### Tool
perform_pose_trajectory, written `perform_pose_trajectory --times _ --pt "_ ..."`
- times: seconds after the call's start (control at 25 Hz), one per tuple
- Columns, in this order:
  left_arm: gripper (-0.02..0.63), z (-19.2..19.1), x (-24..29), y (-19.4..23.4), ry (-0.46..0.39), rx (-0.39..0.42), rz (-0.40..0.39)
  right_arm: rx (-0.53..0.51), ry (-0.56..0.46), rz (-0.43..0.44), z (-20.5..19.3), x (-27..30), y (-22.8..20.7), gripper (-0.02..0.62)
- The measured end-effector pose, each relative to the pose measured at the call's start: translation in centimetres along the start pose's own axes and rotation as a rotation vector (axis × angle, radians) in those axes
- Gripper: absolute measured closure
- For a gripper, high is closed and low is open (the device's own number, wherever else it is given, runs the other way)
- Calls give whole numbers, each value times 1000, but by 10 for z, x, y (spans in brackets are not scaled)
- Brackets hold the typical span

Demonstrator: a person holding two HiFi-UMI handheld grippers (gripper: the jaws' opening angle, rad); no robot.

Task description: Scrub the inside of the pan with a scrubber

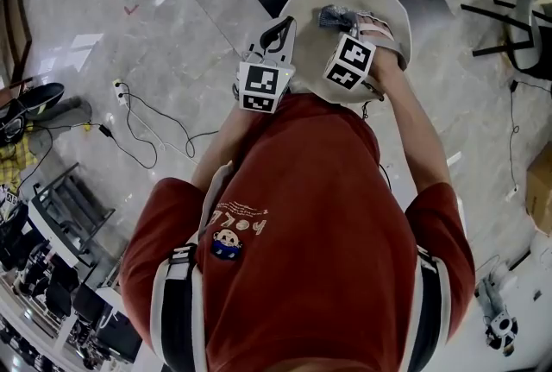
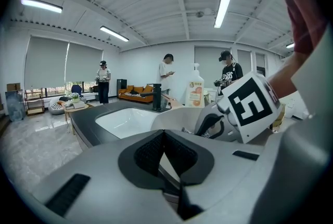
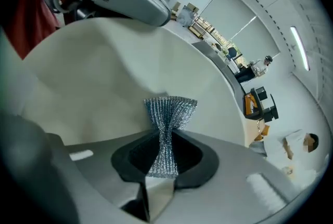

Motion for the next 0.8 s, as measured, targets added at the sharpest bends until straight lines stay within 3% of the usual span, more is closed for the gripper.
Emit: perform_pose_trajectory --times 0.2,0.36,0.6,0.8 --pt "600 8 -2 2 -22 6 20 136 -22 103 -10 -13 15 509" --pt "600 23 -8 1 -57 10 20 302 -86 129 -13 -30 15 508" --pt "600 49 -14 -3 -95 -3 27 648 -260 116 -22 -76 -7 505" --pt "600 78 -24 -8 -151 -15 17 930 -449 26 -42 -122 -37 500"
Point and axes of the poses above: the fingertips, and each gripper's own axes: x forward along the fingers, y to its left, z out of its top, the point moved 4 cm from there along -x, backward along the fingers, and after that the axes turned 7 degrees about y, right-handed, at the moved point
